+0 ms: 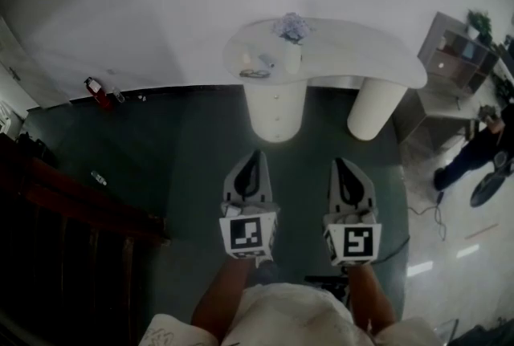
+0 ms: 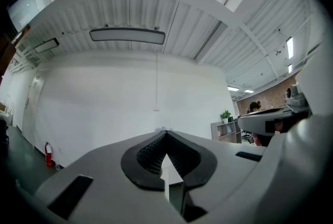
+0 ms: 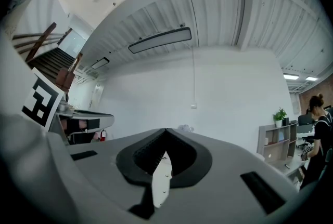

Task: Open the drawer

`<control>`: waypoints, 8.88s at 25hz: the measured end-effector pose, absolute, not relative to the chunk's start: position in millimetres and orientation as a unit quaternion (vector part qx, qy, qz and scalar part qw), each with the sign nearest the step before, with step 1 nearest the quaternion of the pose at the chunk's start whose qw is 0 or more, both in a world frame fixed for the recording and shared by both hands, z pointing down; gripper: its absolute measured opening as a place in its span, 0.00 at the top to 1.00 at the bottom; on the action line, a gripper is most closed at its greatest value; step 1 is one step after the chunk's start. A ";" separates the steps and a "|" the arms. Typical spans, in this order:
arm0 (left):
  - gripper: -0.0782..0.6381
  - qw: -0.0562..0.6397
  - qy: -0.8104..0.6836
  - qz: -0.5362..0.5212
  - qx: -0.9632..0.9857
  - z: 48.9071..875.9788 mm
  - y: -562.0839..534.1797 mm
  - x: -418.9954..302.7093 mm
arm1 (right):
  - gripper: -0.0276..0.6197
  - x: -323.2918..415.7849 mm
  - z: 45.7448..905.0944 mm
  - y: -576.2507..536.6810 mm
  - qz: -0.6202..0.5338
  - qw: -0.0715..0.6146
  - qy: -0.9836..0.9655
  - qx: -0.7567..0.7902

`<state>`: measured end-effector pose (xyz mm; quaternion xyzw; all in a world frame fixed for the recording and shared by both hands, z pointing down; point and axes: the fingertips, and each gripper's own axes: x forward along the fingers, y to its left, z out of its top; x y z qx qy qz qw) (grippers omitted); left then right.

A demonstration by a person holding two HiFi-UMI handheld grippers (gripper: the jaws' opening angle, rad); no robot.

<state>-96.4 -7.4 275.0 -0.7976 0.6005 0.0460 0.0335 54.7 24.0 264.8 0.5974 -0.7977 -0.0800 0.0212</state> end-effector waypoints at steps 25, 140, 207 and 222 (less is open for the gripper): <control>0.89 0.030 0.572 0.059 -0.818 285.0 -130.4 -137.7 | 0.95 5.1 271.5 -88.2 -0.095 0.039 -0.777 0.622; 0.64 -0.041 0.642 -0.078 -0.762 780.6 -560.3 -34.8 | 0.95 103.7 721.7 -436.5 0.004 0.110 -0.787 0.608; 0.75 -0.066 0.598 -0.158 -0.783 788.6 -323.0 -27.4 | 0.95 110.2 708.6 -360.5 0.019 0.097 -0.797 0.596; 0.72 -0.099 0.607 -0.150 -0.774 719.1 -301.2 -35.0 | 0.95 109.3 651.5 -349.5 0.024 0.105 -0.803 0.587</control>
